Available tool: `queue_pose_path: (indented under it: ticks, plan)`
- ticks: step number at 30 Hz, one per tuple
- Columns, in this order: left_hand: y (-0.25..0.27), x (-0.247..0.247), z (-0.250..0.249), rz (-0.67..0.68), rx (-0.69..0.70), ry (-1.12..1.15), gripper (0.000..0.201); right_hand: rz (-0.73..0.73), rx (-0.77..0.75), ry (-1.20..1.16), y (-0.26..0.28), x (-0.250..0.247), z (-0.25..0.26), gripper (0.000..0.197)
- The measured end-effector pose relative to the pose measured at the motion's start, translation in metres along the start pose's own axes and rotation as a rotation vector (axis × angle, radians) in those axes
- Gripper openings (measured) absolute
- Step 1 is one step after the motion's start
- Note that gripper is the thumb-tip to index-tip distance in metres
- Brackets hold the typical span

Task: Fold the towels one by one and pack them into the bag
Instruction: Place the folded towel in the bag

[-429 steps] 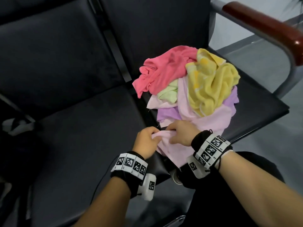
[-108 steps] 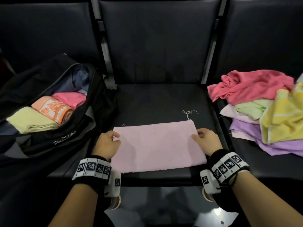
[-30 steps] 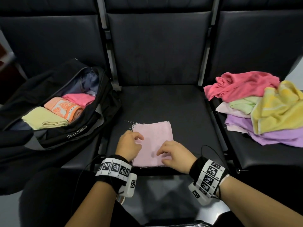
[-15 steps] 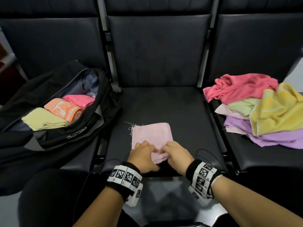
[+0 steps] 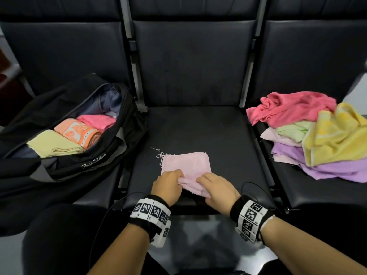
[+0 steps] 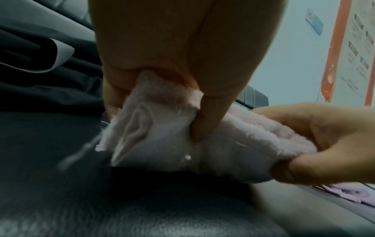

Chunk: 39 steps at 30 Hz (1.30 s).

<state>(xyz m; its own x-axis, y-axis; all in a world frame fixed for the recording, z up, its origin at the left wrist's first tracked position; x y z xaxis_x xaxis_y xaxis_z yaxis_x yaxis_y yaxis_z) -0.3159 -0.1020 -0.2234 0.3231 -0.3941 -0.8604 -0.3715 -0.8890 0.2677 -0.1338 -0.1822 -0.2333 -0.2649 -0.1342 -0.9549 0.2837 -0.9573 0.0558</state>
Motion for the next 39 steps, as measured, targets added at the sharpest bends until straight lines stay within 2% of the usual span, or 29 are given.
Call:
queue_pose_path:
  ticks: [2,5,7,11,15,17,19,22,23,26,27,29,31,33,35,39]
  plan:
    - [-0.002,-0.002,0.003,-0.006,-0.003,0.039,0.023,-0.034,0.062,-0.1,-0.001,0.0,-0.005,0.034]
    - [-0.006,-0.002,0.008,-0.01,-0.002,0.019,0.021,-0.103,0.192,-0.418,-0.002,-0.007,-0.014,0.013]
    - [-0.008,-0.006,0.011,-0.014,-0.029,0.006,0.019,-0.183,0.257,-0.534,-0.004,-0.013,-0.022,0.006]
    - [-0.013,-0.015,0.018,-0.018,-0.049,0.252,0.008,-0.305,0.37,-0.614,-0.005,-0.015,-0.039,0.002]
    - [-0.014,-0.018,0.021,0.088,-0.042,0.541,0.015,-0.377,0.414,-0.691,0.001,-0.012,-0.052,0.009]
    - [-0.016,-0.014,0.022,0.101,-0.067,0.607,0.018,-0.388,0.429,-0.693,0.002,-0.012,-0.056,0.01]
    - [-0.02,-0.009,0.023,0.085,-0.114,0.629,0.012,-0.402,0.451,-0.688,0.0,-0.01,-0.059,0.01]
    - [-0.023,0.002,0.022,-0.004,-0.191,0.579,0.011,-0.396,0.518,-0.664,-0.009,-0.004,-0.061,0.014]
    - [-0.024,0.005,0.021,-0.039,-0.21,0.536,0.012,-0.37,0.547,-0.652,-0.012,-0.002,-0.062,0.02]
    - [-0.023,0.011,0.022,-0.11,-0.243,0.435,0.023,-0.179,0.601,-0.595,-0.018,0.002,-0.063,0.057]
    - [-0.023,0.011,0.023,-0.113,-0.248,0.422,0.025,-0.12,0.597,-0.588,-0.019,0.002,-0.065,0.062]
    - [-0.025,0.013,0.025,-0.096,-0.254,0.409,0.026,-0.02,0.56,-0.553,-0.022,0.0,-0.066,0.056]
    - [-0.025,0.014,0.024,-0.08,-0.254,0.417,0.023,0.025,0.536,-0.533,-0.022,-0.002,-0.065,0.039]
    - [-0.024,0.012,0.024,-0.067,-0.276,0.488,0.017,0.003,0.537,-0.541,-0.02,-0.004,-0.063,0.024]
    - [-0.022,0.01,0.023,-0.059,-0.289,0.562,0.018,-0.039,0.547,-0.575,-0.018,-0.004,-0.059,0.02]
    - [-0.017,0.0,0.016,-0.063,-0.183,0.419,0.04,-0.198,0.502,-0.687,-0.015,-0.017,-0.049,0.019]
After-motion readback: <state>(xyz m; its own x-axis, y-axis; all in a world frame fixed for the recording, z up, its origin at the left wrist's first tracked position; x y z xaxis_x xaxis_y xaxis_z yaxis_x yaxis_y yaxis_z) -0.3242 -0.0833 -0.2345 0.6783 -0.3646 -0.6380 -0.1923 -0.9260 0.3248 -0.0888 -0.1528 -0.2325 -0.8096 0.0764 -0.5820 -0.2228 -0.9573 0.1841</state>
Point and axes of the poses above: each hand's wrist, its own y-axis away from the middle knuckle, its own x-axis out of the palm, z = x × y, the point moved 1 cm from there along -y, towards the middle knuckle, and after that the axes turned 5 degrees about -x, right-handed, at the moved point
